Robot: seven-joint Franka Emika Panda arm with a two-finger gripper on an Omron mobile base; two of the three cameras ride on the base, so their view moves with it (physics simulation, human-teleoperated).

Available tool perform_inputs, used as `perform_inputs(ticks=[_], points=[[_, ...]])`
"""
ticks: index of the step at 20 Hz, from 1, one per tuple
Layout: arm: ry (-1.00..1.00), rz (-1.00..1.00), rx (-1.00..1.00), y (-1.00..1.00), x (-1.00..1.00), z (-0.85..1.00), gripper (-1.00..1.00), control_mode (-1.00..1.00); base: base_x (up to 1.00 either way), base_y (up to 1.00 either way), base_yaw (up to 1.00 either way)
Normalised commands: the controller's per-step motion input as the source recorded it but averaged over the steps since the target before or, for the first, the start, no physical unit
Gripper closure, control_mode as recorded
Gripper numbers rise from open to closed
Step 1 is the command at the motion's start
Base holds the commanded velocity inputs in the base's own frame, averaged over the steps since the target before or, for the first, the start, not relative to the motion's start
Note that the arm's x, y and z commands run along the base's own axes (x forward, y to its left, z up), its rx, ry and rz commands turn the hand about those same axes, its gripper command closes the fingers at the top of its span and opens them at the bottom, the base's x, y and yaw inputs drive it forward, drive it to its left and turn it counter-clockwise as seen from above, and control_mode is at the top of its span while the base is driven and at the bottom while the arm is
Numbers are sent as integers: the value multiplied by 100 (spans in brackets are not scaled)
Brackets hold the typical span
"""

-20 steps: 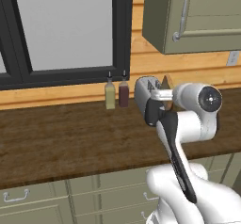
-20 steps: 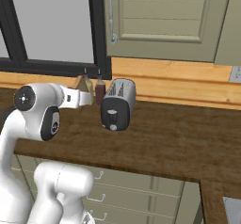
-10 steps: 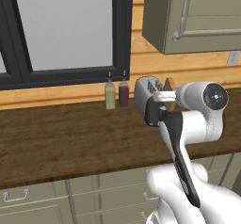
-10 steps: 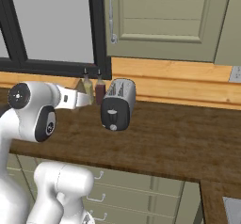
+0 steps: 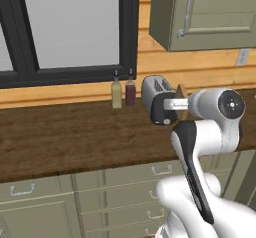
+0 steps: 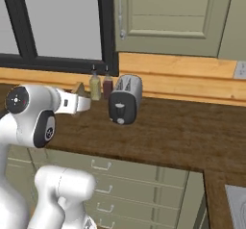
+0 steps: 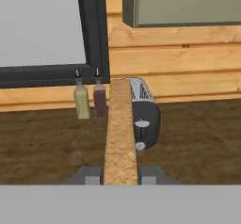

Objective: Start the toaster. Once the lever pops up, take the bread to the plate on the dining counter.

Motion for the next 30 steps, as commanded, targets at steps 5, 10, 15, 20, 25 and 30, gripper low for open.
perform_inputs(ticks=[5, 10, 15, 20, 25, 30], points=[[0, 0, 0, 0, 0, 0, 100, 100, -59, 33, 47], [0, 0, 0, 0, 0, 0, 100, 100, -18, 31, 95], [0, 0, 0, 0, 0, 0, 100, 100, -14, 5, 100], [0, 0, 0, 0, 0, 0, 100, 100, -7, 7, 100], [0, 0, 0, 0, 0, 0, 100, 100, 0, 15, 100], [0, 0, 0, 0, 0, 0, 100, 100, 0, 7, 100]])
